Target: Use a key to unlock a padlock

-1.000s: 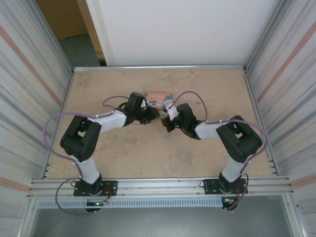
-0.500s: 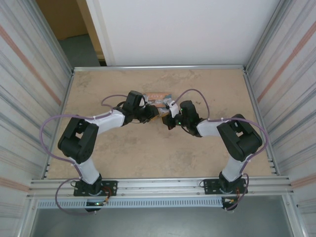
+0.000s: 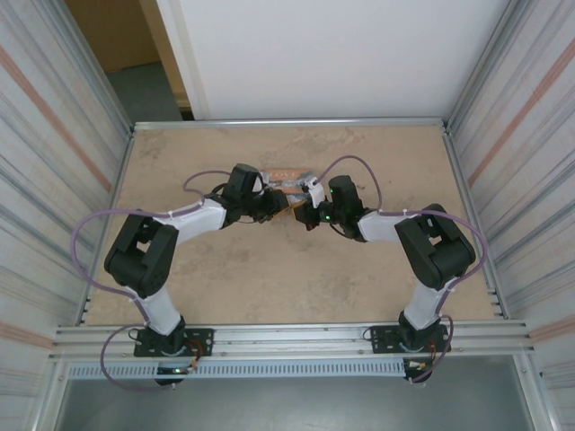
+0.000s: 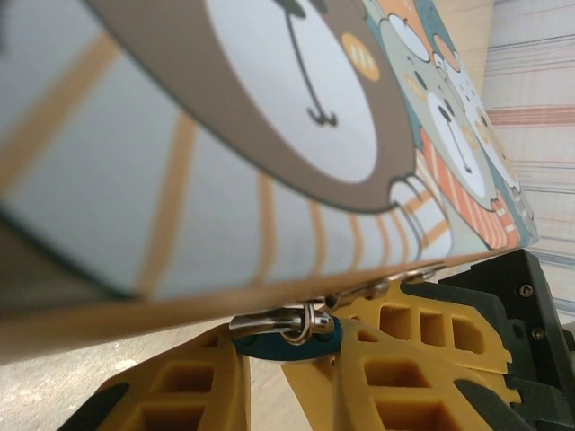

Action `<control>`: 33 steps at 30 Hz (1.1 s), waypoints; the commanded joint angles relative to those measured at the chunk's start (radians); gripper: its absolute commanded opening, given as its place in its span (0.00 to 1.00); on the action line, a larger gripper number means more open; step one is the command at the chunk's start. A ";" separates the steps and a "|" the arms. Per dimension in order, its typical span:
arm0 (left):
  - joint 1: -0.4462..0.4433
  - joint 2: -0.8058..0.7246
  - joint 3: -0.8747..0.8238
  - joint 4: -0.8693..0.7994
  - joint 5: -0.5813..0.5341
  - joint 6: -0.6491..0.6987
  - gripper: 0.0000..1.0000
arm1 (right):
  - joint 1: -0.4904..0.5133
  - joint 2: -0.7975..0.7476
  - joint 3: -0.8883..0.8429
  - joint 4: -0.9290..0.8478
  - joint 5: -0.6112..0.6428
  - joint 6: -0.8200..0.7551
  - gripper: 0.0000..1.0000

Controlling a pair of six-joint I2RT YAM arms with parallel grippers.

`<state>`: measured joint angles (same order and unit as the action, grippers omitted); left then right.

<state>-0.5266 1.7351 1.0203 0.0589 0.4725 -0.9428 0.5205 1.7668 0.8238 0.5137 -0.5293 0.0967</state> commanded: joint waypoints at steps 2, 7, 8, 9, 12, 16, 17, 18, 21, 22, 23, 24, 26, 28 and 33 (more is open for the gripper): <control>-0.041 -0.014 -0.005 -0.089 0.133 0.027 0.17 | -0.019 0.004 0.102 0.148 -0.002 -0.002 0.00; -0.046 -0.005 -0.008 -0.073 0.136 0.016 0.18 | -0.011 0.018 0.106 0.160 0.010 0.013 0.00; -0.046 -0.004 -0.011 -0.067 0.134 0.013 0.18 | -0.011 0.019 0.102 0.162 0.014 0.016 0.00; -0.046 -0.001 -0.014 -0.059 0.130 0.009 0.18 | -0.013 0.019 0.095 0.162 0.018 0.018 0.00; -0.045 0.013 -0.023 -0.034 0.127 -0.004 0.19 | -0.018 0.023 0.078 0.153 0.022 0.022 0.00; -0.044 0.032 -0.044 0.027 0.123 -0.032 0.23 | -0.022 0.036 0.053 0.114 0.033 0.020 0.00; -0.044 0.036 -0.049 0.038 0.118 -0.037 0.24 | -0.024 0.042 0.047 0.102 0.035 0.020 0.00; -0.042 0.038 -0.052 0.046 0.114 -0.039 0.25 | -0.024 0.051 0.041 0.090 0.037 0.020 0.00; -0.038 0.048 -0.060 0.073 0.109 -0.048 0.26 | -0.024 0.075 0.027 0.055 0.040 0.026 0.00; -0.037 0.051 -0.061 0.076 0.108 -0.049 0.26 | -0.025 0.082 0.024 0.043 0.042 0.025 0.00; -0.036 0.054 -0.062 0.079 0.107 -0.048 0.26 | -0.024 0.089 0.019 0.035 0.045 0.024 0.00; -0.035 0.056 -0.062 0.081 0.107 -0.049 0.26 | -0.026 0.096 0.013 0.031 0.046 0.026 0.00; -0.033 0.058 -0.066 0.086 0.104 -0.048 0.28 | -0.025 0.107 0.005 0.028 0.056 0.032 0.00; -0.029 0.054 -0.074 0.091 0.097 -0.048 0.30 | -0.025 0.119 0.002 0.022 0.065 0.038 0.00; -0.004 0.016 -0.117 0.114 0.082 -0.060 0.38 | -0.025 0.157 0.004 0.011 0.073 0.058 0.00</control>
<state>-0.5392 1.7916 0.9329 0.1600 0.5179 -0.9894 0.5003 1.8980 0.8310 0.5022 -0.4927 0.1238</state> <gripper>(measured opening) 0.369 0.043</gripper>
